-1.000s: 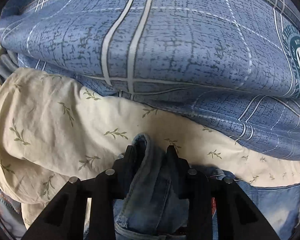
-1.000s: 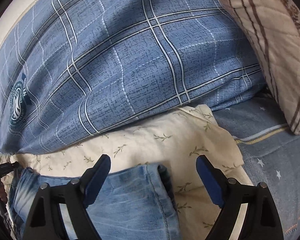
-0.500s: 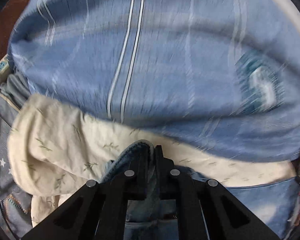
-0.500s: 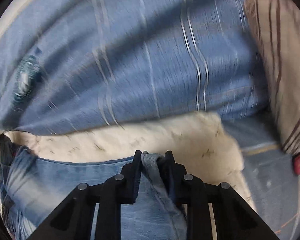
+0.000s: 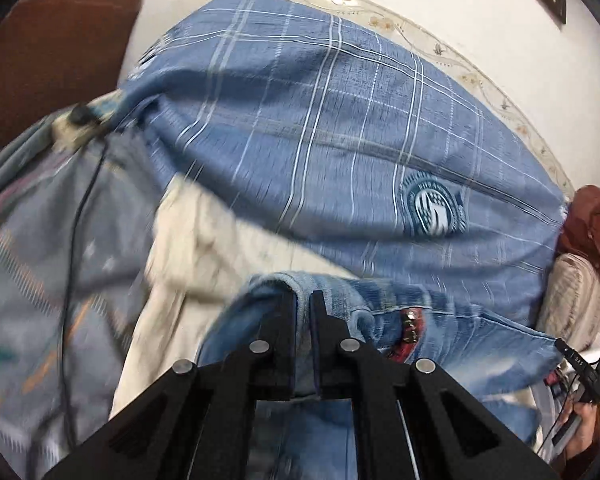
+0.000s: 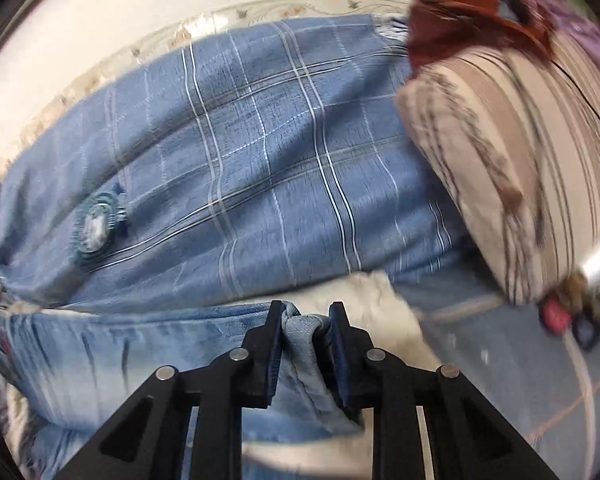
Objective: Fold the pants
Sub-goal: 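Grasp the jeans waist with the left gripper while the right gripper grasps a leg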
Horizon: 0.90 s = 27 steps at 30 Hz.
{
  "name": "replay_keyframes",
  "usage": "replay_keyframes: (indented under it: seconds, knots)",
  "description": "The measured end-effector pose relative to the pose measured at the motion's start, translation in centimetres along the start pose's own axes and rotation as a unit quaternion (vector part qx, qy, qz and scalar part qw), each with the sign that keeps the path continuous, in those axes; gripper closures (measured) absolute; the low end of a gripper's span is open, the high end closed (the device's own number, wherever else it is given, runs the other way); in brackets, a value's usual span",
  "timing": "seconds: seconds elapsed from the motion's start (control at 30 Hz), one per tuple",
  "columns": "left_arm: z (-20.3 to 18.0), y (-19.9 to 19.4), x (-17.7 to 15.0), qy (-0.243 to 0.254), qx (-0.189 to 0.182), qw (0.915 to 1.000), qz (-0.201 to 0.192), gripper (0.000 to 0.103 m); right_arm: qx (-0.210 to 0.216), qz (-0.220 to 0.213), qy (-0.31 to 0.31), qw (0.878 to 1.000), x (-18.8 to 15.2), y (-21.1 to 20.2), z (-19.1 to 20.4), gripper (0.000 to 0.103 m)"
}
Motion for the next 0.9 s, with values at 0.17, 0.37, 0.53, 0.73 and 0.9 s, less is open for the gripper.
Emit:
replay_keyframes:
  seconds: [0.17, 0.37, 0.53, 0.73, 0.9]
  knots:
    - [1.2, -3.7, -4.8, -0.007, -0.005, 0.9999, 0.006, 0.097, 0.017, -0.016, 0.015, 1.000, -4.2, -5.8, -2.8, 0.079]
    - [2.7, -4.4, -11.2, 0.007, 0.030, 0.9961, 0.083, 0.096, 0.047, 0.025, 0.039, 0.998, -10.0, -9.5, -5.7, 0.079]
    - [4.7, -5.1, -15.2, -0.003, 0.070, 0.9844, 0.161, 0.095, 0.089, 0.137, 0.064, 0.984, -14.4, -9.6, -8.4, 0.073]
    - [2.5, -9.0, -13.4, 0.037, 0.117, 0.9873, 0.102, 0.095, 0.149, 0.153, 0.155, 0.965, -14.0, -11.7, -14.5, 0.061]
    - [-6.1, -7.6, -12.6, 0.114, 0.026, 0.9910, 0.065, 0.092, 0.191, 0.159, 0.246, 0.937, -11.5, -7.8, -15.1, 0.013]
Point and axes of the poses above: each gripper's, at about its wrist camera, not at the fingertips, and y roughly the way its jaws point, z to its left, x to its top, the point moved 1 cm from there along y, roughly the way its jaws point, and after that the axes turned 9 degrees about -x, right-handed, at the moved point
